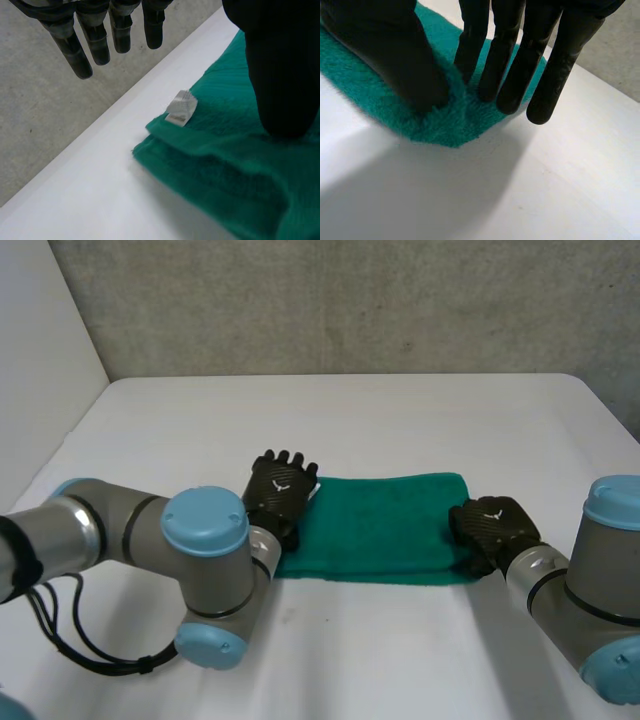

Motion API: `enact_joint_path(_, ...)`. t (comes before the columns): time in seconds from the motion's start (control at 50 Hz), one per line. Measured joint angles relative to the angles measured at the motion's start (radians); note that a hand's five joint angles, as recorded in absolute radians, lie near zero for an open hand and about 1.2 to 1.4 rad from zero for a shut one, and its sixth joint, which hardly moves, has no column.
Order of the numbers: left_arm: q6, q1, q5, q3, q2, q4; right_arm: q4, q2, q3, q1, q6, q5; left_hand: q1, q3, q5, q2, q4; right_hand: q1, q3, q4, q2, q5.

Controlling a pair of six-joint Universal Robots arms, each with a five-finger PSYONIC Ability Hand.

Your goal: Fold the towel.

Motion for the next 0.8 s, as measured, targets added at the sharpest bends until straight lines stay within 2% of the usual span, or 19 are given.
enact_joint_path(0.04, -0.004, 0.003, 0.001, -0.038, 0.035, 0.0, -0.018, -0.001, 0.001, -0.002, -0.002, 0.005, 0.0, 0.0, 0.0, 0.0, 0.0, 0.042, 0.091, 0.103, 0.092, 0.096)
enact_joint_path(0.12, -0.009, 0.004, 0.002, -0.081, 0.075, -0.002, -0.036, -0.003, -0.001, -0.003, -0.01, 0.012, 0.0, 0.0, 0.0, 0.0, 0.0, 0.042, 0.091, 0.103, 0.092, 0.096)
enact_joint_path(0.24, -0.045, -0.006, 0.001, -0.231, 0.21, -0.035, -0.006, -0.011, -0.131, 0.025, -0.201, 0.076, 0.0, 0.0, 0.0, 0.0, 0.0, 0.042, 0.098, 0.115, 0.094, 0.105)
enact_joint_path(0.28, -0.069, -0.006, -0.006, -0.269, 0.254, -0.045, 0.023, -0.006, -0.192, 0.059, -0.266, 0.098, 0.0, 0.0, 0.0, 0.0, 0.0, 0.051, 0.098, 0.115, 0.094, 0.107)
enact_joint_path(0.36, -0.137, 0.012, -0.035, -0.31, 0.328, -0.057, 0.089, 0.039, -0.355, 0.218, -0.355, 0.112, 0.0, 0.0, 0.0, 0.0, 0.0, 0.051, 0.098, 0.115, 0.094, 0.114)
enact_joint_path(0.44, -0.192, 0.054, -0.068, -0.318, 0.372, -0.062, 0.121, 0.097, -0.461, 0.353, -0.38, 0.08, 0.0, 0.0, 0.0, 0.0, 0.0, 0.051, 0.098, 0.115, 0.094, 0.116)
enact_joint_path(0.48, -0.217, 0.086, -0.084, -0.318, 0.391, -0.064, 0.131, 0.143, -0.502, 0.426, -0.384, 0.031, 0.0, 0.0, 0.0, 0.0, 0.0, 0.051, 0.098, 0.115, 0.094, 0.116)
enact_joint_path(0.54, -0.23, 0.114, -0.094, -0.317, 0.403, -0.064, 0.133, 0.17, -0.512, 0.459, -0.385, -0.001, 0.0, 0.0, 0.0, 0.0, 0.0, 0.051, 0.098, 0.115, 0.094, 0.116)
enact_joint_path(0.56, -0.238, 0.136, -0.099, -0.315, 0.411, -0.064, 0.135, 0.21, -0.518, 0.501, -0.385, -0.05, 0.0, 0.0, 0.0, 0.0, 0.0, 0.051, 0.098, 0.115, 0.094, 0.12)
enact_joint_path(0.64, -0.241, 0.163, -0.099, -0.313, 0.417, -0.064, 0.132, 0.245, -0.51, 0.529, -0.381, -0.08, 0.0, 0.0, 0.0, 0.0, 0.0, 0.048, 0.097, 0.113, 0.093, 0.118)
enact_joint_path(0.66, -0.241, 0.168, -0.094, -0.31, 0.416, -0.063, 0.128, 0.247, -0.504, 0.529, -0.377, -0.07, 0.0, 0.0, 0.0, 0.0, 0.0, -0.168, -0.174, -0.16, -0.181, -0.132)
enact_joint_path(0.7, -0.24, 0.169, -0.088, -0.305, 0.415, -0.061, 0.123, 0.241, -0.497, 0.523, -0.37, -0.049, 0.0, 0.0, 0.0, 0.0, 0.0, -0.31, -0.352, -0.337, -0.365, -0.303)
enact_joint_path(0.72, -0.239, 0.168, -0.085, -0.302, 0.414, -0.06, 0.118, 0.232, -0.494, 0.517, -0.363, -0.034, 0.0, 0.0, 0.0, 0.0, 0.0, -0.496, -0.582, -0.568, -0.593, -0.53)
enact_joint_path(0.76, -0.24, 0.164, -0.076, -0.292, 0.41, -0.057, 0.109, 0.209, -0.487, 0.499, -0.344, -0.002, 0.0, 0.0, 0.0, 0.0, 0.0, -0.589, -0.709, -0.696, -0.72, -0.66)
enact_joint_path(0.78, -0.245, 0.153, -0.061, -0.275, 0.402, -0.055, 0.098, 0.179, -0.479, 0.471, -0.307, 0.031, 0.0, 0.0, 0.0, 0.0, 0.0, -0.681, -0.85, -0.83, -0.849, -0.785)
enact_joint_path(0.8, -0.251, 0.142, -0.05, -0.261, 0.396, -0.054, 0.093, 0.164, -0.475, 0.456, -0.284, 0.046, 0.0, 0.0, 0.0, 0.0, 0.0, -0.689, -0.868, -0.841, -0.863, -0.795)
